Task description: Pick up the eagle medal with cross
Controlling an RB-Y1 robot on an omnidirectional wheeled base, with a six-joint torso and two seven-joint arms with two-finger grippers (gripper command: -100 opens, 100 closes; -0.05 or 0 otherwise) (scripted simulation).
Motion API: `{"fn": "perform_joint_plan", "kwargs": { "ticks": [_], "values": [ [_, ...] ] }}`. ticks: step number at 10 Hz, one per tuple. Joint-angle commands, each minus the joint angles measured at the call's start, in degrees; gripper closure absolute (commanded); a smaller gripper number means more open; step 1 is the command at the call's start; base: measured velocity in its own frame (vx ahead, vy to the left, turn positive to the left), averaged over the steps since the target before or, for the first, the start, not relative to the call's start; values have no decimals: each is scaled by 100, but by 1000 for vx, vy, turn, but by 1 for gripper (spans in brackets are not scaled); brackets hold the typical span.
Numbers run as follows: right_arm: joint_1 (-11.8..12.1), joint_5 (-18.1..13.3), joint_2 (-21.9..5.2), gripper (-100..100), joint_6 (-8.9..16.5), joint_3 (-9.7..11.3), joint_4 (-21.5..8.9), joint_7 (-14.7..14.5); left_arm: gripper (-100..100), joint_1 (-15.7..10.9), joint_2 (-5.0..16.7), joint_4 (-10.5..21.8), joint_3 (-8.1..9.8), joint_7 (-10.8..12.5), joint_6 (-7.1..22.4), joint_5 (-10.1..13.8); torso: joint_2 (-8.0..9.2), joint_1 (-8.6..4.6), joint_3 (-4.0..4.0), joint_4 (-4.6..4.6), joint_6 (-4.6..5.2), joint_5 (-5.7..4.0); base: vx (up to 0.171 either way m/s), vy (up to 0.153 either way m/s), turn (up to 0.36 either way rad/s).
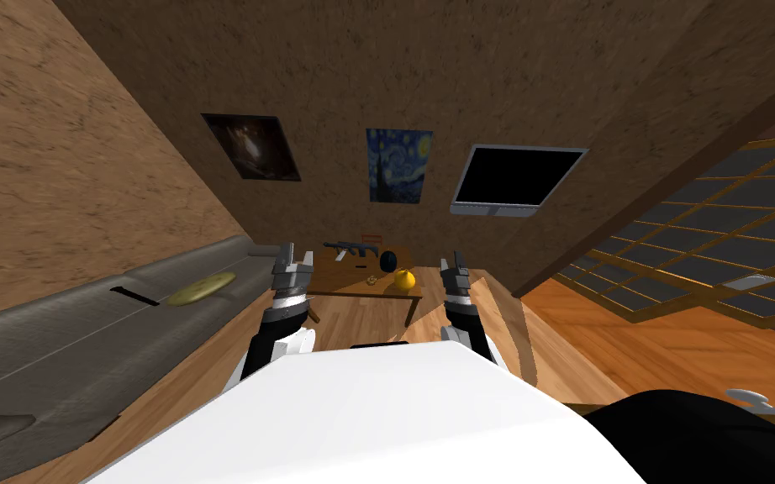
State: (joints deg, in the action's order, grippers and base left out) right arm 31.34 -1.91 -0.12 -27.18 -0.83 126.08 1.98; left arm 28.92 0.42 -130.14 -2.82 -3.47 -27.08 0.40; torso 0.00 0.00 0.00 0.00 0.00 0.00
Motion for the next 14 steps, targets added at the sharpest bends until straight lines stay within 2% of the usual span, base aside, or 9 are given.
{"fn": "perform_joint_plan", "kwargs": {
  "ticks": [1,4,7,8,10,11,14],
  "values": [
    [0,0,0,0,0,0,0,0,-100,2,190,50,2,7,40,47,0,0,0,0,0,0,-3,-9,-23],
    [0,0,0,0,0,0,0,0,-100,-1,699,252,6,27,212,236,5,-6,3,1,1,-1,-17,-24,-44],
    [-1,0,0,0,0,1,0,0,-100,-33,1261,596,10,39,522,543,9,-12,5,2,1,-2,-29,-41,-90],
    [-1,0,0,0,0,1,0,0,-100,-33,1340,596,10,39,522,543,13,-15,7,2,1,-3,-27,-36,-28],
    [-1,0,0,0,0,0,0,0,-100,-81,1708,900,11,34,802,800,8,-11,5,2,1,-2,-23,-41,-119],
    [-1,0,0,0,0,1,0,0,-100,-81,1774,900,11,34,802,800,10,-15,6,2,1,-3,-20,-39,-30],
    [-1,0,0,0,0,1,0,0,-100,-207,2375,1418,8,-5,1318,1243,6,-13,4,1,2,-3,-20,-49,-142]
  ]
}}
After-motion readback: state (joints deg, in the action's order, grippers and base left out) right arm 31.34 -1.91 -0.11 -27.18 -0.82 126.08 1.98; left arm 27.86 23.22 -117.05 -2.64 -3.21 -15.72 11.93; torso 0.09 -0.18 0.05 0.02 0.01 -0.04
